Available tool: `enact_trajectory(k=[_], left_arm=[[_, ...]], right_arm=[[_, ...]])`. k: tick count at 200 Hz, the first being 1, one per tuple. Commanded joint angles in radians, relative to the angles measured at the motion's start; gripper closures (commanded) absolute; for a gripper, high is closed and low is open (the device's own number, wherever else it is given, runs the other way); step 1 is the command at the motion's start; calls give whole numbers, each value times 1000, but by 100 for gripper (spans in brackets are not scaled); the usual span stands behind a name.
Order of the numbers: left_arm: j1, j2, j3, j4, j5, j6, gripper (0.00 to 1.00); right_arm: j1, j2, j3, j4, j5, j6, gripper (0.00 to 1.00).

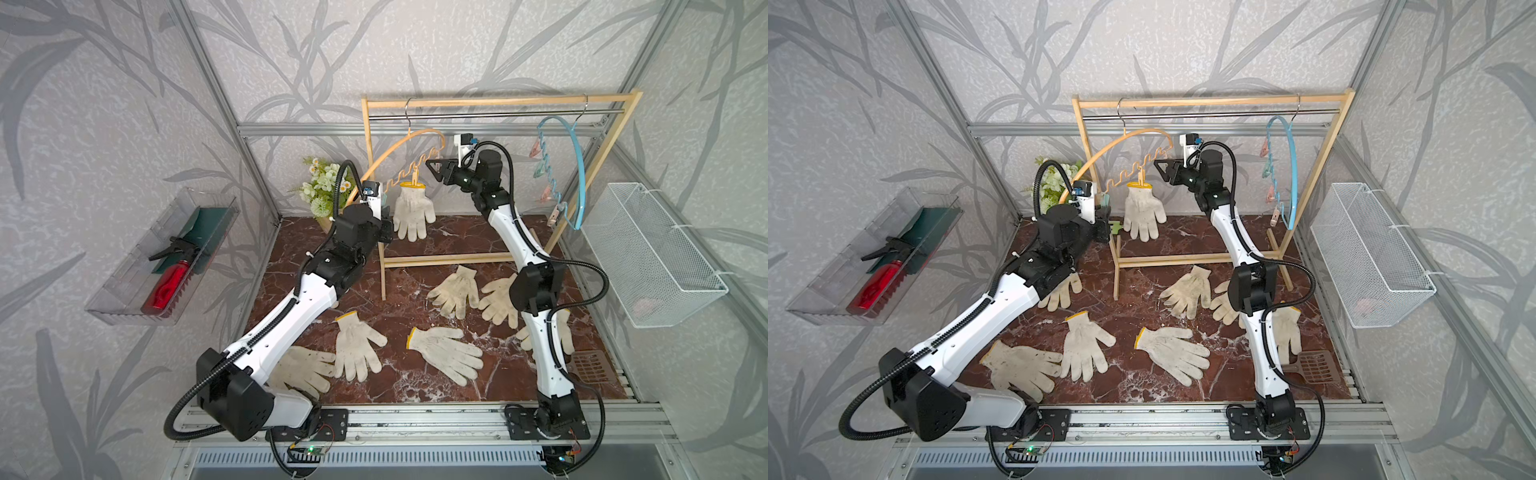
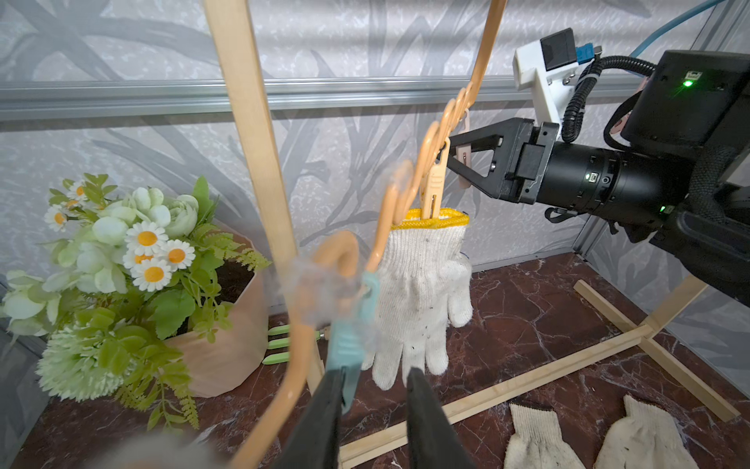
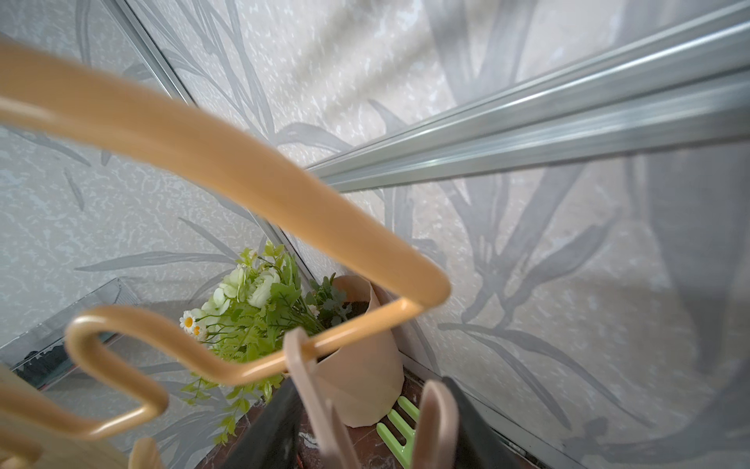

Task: Clip the gloves onto a hanger to dry
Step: Open the clamp at the hanger.

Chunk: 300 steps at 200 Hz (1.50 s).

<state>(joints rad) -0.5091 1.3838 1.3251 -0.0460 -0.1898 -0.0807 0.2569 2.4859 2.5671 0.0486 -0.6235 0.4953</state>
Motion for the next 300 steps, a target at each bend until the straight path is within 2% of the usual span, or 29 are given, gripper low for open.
enact_trajectory(k=[1,99,139,300], left_arm=[[8,2,43,-18,-1,12,72],[12,2,48,-23,5,16,72],[14,-1,45,-21,10,15,72],[14,-3,37,-15,18,10,72]], right_arm=[[-7,10,31,77,-27,28,46],[-21,25,38,141,-70,90,47],[-21,28,30,141,-70,106,50],[-11,-23,-5,45,4,52,52]])
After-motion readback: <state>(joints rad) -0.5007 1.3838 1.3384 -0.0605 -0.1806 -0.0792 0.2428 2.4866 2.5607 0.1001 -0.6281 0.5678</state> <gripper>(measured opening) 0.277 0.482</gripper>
